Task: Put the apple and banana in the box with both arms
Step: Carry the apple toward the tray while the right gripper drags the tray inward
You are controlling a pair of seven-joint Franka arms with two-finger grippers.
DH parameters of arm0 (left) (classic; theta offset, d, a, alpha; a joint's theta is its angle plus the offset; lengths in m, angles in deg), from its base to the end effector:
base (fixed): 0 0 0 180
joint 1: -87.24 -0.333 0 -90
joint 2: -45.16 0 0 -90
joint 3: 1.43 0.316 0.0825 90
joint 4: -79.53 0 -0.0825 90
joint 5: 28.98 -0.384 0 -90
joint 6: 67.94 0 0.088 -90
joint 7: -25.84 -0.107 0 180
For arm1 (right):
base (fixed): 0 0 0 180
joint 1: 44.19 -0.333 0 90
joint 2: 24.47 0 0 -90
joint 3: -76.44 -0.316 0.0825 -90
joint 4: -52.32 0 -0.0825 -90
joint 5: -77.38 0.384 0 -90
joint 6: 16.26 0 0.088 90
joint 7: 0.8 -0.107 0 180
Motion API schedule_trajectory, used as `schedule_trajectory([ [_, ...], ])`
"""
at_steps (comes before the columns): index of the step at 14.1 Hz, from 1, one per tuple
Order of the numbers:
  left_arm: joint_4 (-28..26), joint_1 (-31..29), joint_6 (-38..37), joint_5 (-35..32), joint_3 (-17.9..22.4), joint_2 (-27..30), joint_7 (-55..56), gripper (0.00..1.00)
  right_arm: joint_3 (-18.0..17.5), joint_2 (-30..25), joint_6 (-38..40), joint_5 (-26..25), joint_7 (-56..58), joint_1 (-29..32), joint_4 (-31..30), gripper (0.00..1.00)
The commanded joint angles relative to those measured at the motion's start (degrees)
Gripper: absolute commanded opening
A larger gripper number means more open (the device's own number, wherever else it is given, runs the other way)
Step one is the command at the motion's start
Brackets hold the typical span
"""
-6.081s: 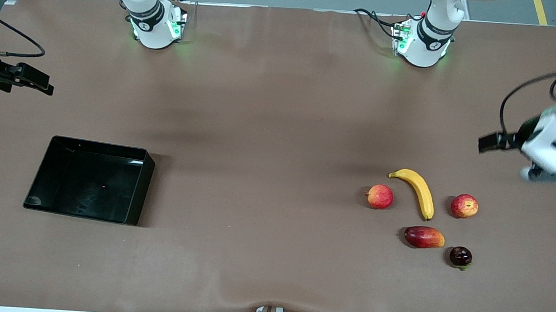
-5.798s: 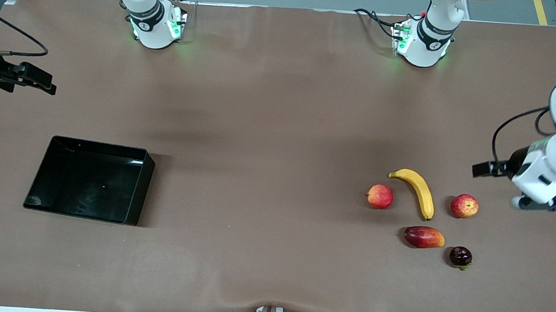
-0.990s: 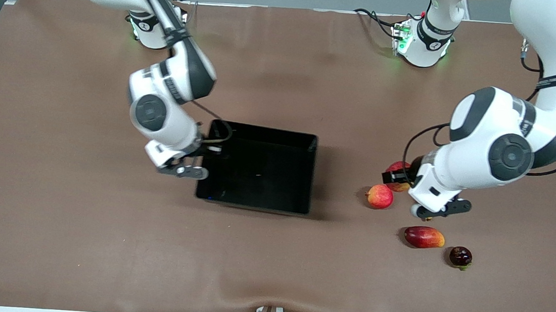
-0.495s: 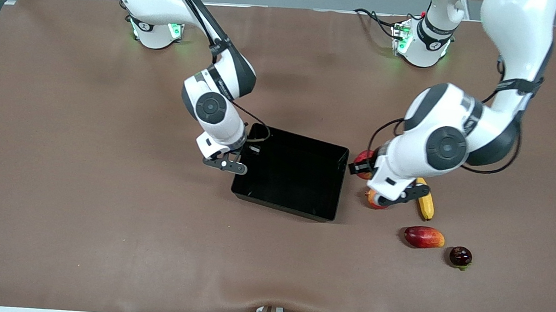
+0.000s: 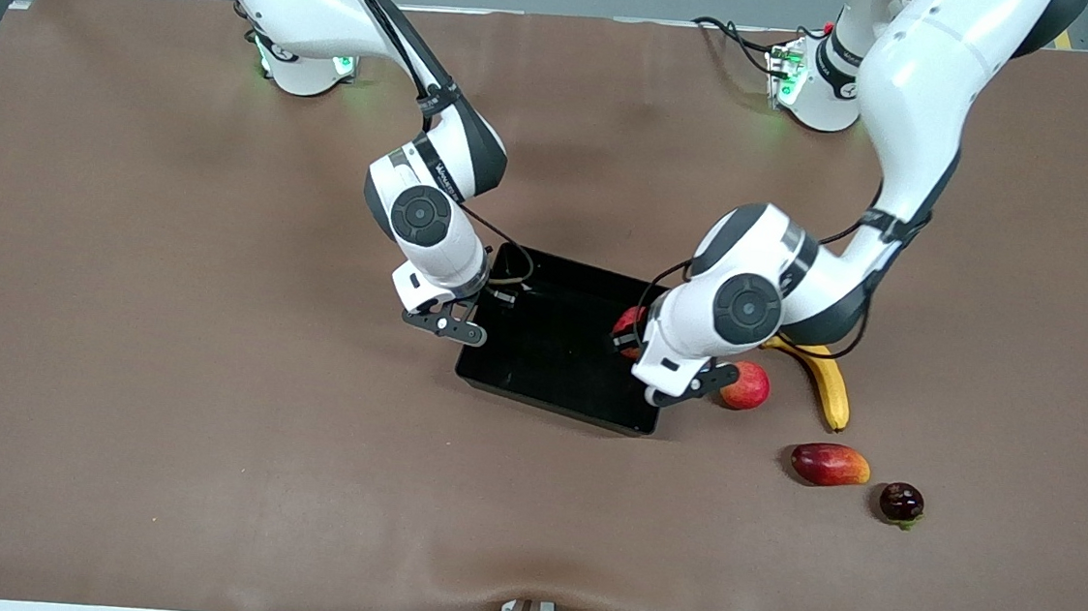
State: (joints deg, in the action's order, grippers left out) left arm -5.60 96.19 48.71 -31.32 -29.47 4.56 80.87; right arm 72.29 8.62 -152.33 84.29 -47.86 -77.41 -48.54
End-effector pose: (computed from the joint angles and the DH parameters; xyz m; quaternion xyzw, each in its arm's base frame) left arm 0.5959 -0.3721 0.2868 0.9712 0.1891 -0.1275 0.0685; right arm 0.5322 0.4028 0.2429 -0.9890 0.1328 0.0281 0.0586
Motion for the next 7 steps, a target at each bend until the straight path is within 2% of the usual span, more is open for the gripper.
schedule_trajectory([
  [1,0.8,2.0,1.6,-2.9,1.4,-2.6,0.6,0.00,0.2,-2.5,1.0,0.9,-1.0,0.5,-0.2,1.00],
  [3,0.8,3.4,2.2,-6.3,1.5,-4.9,0.9,0.00,0.5,-4.6,1.9,0.9,-1.1,1.6,-0.2,1.00],
  [5,0.8,4.1,2.3,-6.9,1.5,-6.2,0.8,0.00,0.5,-7.7,5.8,0.8,-0.2,4.1,-0.2,1.00],
  [6,0.8,4.2,2.3,-7.5,1.5,-6.8,0.8,0.09,0.5,-9.3,8.1,0.7,0.6,5.8,-0.2,1.00],
  [7,0.8,4.2,2.3,-8.7,1.5,-7.5,0.7,0.29,0.5,-10.8,10.5,0.7,3.6,7.8,-0.2,1.00],
])
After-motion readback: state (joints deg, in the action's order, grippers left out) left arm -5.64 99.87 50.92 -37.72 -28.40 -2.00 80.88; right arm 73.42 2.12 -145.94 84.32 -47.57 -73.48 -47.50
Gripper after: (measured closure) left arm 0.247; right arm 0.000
